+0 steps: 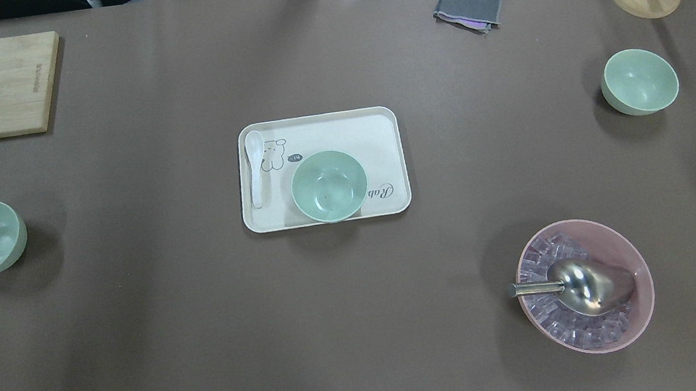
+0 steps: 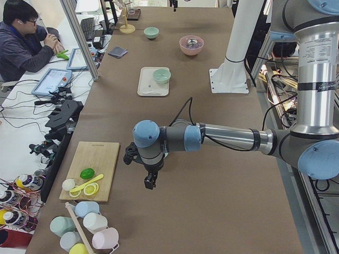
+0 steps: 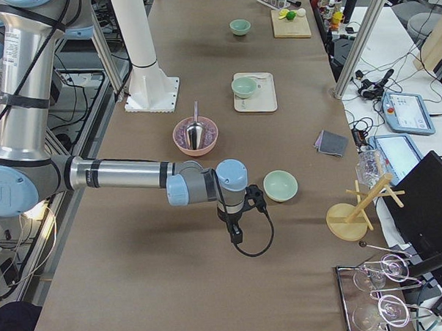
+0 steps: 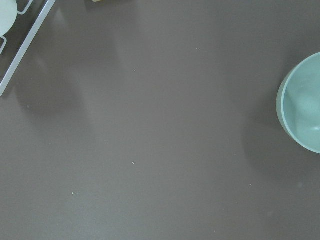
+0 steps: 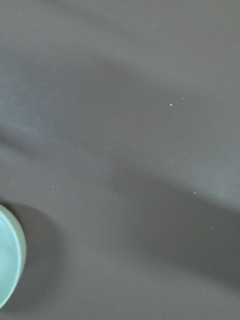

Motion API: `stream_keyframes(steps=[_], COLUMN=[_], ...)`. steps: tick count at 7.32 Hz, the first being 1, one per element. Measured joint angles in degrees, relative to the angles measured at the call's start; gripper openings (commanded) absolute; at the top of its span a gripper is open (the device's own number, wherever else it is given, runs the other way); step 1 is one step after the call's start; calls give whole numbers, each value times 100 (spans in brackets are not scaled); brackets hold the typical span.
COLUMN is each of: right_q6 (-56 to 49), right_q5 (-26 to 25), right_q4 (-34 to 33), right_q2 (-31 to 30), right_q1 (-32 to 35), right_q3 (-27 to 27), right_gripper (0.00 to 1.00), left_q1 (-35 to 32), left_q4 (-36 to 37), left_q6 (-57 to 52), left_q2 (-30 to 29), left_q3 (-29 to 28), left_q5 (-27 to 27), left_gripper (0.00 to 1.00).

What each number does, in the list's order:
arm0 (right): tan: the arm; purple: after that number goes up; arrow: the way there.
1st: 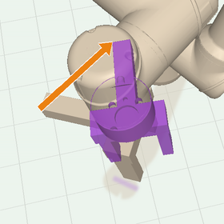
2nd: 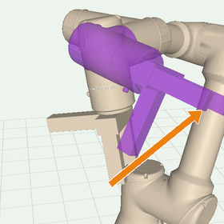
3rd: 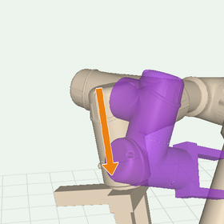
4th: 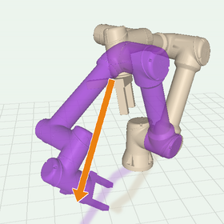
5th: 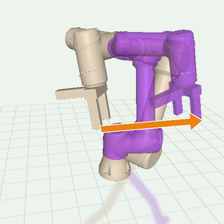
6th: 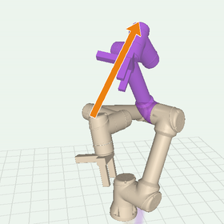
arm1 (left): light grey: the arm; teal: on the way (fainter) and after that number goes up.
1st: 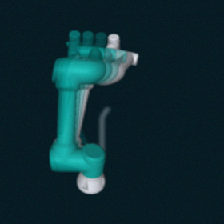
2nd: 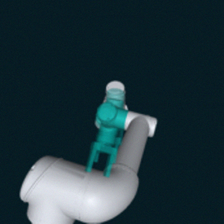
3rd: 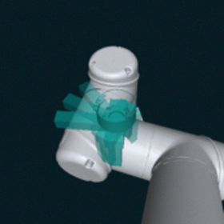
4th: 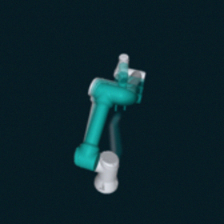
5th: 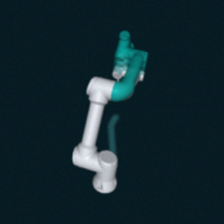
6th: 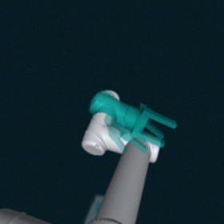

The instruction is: Stack green bowls together

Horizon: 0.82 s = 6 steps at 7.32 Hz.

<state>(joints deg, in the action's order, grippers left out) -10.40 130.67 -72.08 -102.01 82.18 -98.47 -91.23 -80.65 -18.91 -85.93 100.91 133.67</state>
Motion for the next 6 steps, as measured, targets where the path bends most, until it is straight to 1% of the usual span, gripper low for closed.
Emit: stream_keyframes(steps=[2, 3, 5, 6], right_q6=[167, 429, 965, 1121], right_q5=[-5, 32, 110, 135], right_q4=[447, 545, 584, 551], right_q2=[88, 186, 425, 616], right_q1=[2, 3, -39, -118], right_q3=[-62, -160, -411, -452], right_gripper=[100, 100, 100, 100], left_q1=[-9, -9, -5, -6], left_q4=[-125, -519, -1722, -2055], left_q6=[-23, -19, 260, 584], left_q2=[-102, -125, -172, -166], left_q3=[170, 149, -99, -183], left_q5=[17, 60, 225, 464], left_gripper=[98, 98, 98, 98])
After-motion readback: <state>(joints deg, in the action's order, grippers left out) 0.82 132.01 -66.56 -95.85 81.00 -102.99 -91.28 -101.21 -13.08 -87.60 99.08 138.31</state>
